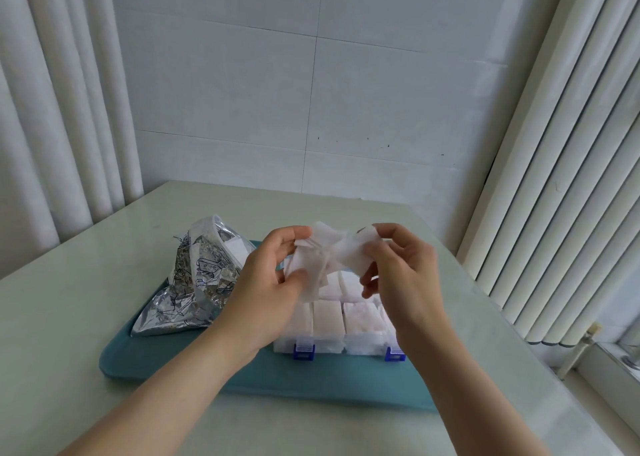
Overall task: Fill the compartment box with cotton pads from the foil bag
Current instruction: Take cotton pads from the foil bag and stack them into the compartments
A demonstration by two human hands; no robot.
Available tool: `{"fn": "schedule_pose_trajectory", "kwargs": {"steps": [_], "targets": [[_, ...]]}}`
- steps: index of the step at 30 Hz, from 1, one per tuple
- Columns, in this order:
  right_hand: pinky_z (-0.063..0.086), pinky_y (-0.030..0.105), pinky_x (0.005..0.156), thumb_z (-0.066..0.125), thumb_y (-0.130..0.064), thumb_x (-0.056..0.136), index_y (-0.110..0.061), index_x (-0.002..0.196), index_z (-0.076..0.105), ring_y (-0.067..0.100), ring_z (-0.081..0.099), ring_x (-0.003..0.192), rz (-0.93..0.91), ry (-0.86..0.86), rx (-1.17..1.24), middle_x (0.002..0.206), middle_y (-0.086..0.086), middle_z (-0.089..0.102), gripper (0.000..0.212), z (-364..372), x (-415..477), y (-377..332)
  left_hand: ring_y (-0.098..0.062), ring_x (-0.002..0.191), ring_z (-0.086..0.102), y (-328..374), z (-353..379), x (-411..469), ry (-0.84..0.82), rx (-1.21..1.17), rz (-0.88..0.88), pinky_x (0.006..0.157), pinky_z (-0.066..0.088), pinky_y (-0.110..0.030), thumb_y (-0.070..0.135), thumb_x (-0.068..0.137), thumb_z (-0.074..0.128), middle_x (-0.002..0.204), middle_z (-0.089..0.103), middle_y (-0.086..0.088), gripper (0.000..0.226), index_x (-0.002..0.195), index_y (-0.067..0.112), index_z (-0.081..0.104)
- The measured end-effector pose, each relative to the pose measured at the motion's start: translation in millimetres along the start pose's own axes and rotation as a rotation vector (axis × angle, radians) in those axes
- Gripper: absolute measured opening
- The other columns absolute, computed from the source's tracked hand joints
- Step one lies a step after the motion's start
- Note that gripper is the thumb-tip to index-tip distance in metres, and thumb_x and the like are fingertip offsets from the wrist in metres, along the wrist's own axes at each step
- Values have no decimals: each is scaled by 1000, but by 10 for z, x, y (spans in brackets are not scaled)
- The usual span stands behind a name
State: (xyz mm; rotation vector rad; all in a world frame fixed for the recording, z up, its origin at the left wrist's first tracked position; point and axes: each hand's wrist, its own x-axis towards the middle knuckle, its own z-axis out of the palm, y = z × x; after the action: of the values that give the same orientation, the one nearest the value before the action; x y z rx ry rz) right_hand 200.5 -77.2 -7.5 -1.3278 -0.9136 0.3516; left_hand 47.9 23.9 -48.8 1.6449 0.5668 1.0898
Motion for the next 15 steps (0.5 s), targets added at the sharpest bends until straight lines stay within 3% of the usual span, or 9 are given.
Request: {"fn": "schedule_pose_trajectory", "kwargs": {"steps": [3, 5, 8, 10, 15], "targets": [[49, 31, 50, 52, -2, 97, -18, 87, 74, 14, 58, 63, -9, -42, -30, 75, -1, 69, 30, 61, -31, 37, -13, 120, 70, 15, 3, -12, -13, 31, 18, 103, 55, -39, -3, 101, 59, 131, 71, 12, 50, 130, 38, 63], [50, 30, 52, 48, -2, 98, -22, 90, 76, 16, 62, 70, -22, -24, -46, 80, -1, 71, 35, 59, -22, 46, -7, 120, 69, 40, 2, -21, -32, 83, 48, 95, 54, -29, -5, 100, 55, 129, 72, 16, 51, 128, 37, 63], [49, 30, 58, 49, -5, 102, -30, 112, 73, 15, 57, 65, -48, -25, -71, 79, 6, 66, 36, 5, 19, 49, 2, 119, 65, 83, -11, -32, -36, 216, 113, 87, 47, -14, -10, 97, 51, 126, 71, 21, 54, 124, 35, 64], [48, 24, 60, 55, -10, 104, -28, 125, 67, 11, 55, 62, -47, -74, -63, 75, 2, 64, 30, -27, 32, 54, 8, 124, 60, 102, -16, -46, -30, 317, 171, 93, 42, -5, -13, 95, 49, 127, 69, 23, 56, 123, 33, 64], [54, 24, 69, 72, -22, 99, -24, 122, 72, 5, 67, 69, -11, -111, -163, 83, -4, 77, 23, 3, 50, 119, 6, 124, 62, 125, -2, -77, -80, 348, 235, 98, 45, -9, -13, 95, 48, 126, 71, 21, 55, 125, 30, 64]]}}
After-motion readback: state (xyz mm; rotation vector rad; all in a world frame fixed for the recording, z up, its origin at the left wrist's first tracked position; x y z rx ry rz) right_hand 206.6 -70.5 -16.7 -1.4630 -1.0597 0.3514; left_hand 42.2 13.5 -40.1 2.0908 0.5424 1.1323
